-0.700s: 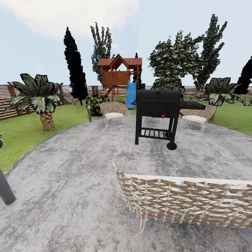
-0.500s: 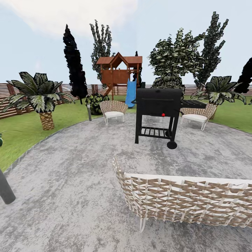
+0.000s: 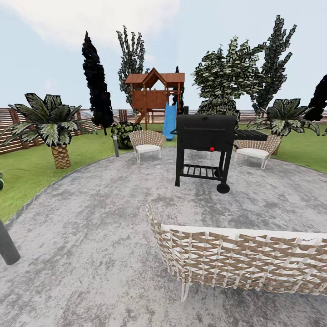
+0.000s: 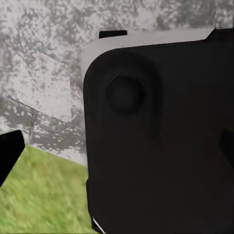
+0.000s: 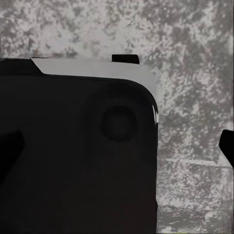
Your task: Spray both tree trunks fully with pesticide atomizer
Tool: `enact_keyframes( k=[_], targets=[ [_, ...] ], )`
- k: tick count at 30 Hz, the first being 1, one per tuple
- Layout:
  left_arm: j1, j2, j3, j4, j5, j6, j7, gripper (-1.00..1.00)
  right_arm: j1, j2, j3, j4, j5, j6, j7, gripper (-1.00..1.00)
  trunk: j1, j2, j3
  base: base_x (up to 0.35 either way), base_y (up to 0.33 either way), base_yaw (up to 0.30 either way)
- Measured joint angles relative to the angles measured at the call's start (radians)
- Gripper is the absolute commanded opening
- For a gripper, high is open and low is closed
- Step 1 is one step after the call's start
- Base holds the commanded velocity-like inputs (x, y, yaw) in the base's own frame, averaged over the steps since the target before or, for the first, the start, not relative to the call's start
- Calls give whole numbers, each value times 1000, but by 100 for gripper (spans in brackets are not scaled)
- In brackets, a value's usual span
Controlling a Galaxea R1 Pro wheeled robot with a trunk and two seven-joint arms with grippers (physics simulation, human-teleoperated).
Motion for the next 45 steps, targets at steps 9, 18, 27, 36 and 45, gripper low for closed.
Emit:
enact_keyframes(
  k=[9,18,27,36,45],
  targets=[
    [-50,8,2,-51,4,0,-8,100,-1,-29,0,-51,0,-50,3,100,0,0,0,0,0,0],
    [-226,1,0,-212,3,-72,-3,100,-3,-20,3,-414,-2,-217,9,100,0,0,0,-6,4,0],
    [-211,19,5,-211,2,-179,4,100,-3,-23,-4,-415,-1,-218,8,100,0,0,0,-240,159,0],
    [-210,41,9,-209,25,-185,5,100,-3,-22,-5,-414,-1,-218,2,100,0,0,0,-260,220,0],
    [-212,46,39,-209,34,-188,5,100,-3,-22,-5,-413,0,-218,2,100,0,0,0,-36,298,134]
  ],
)
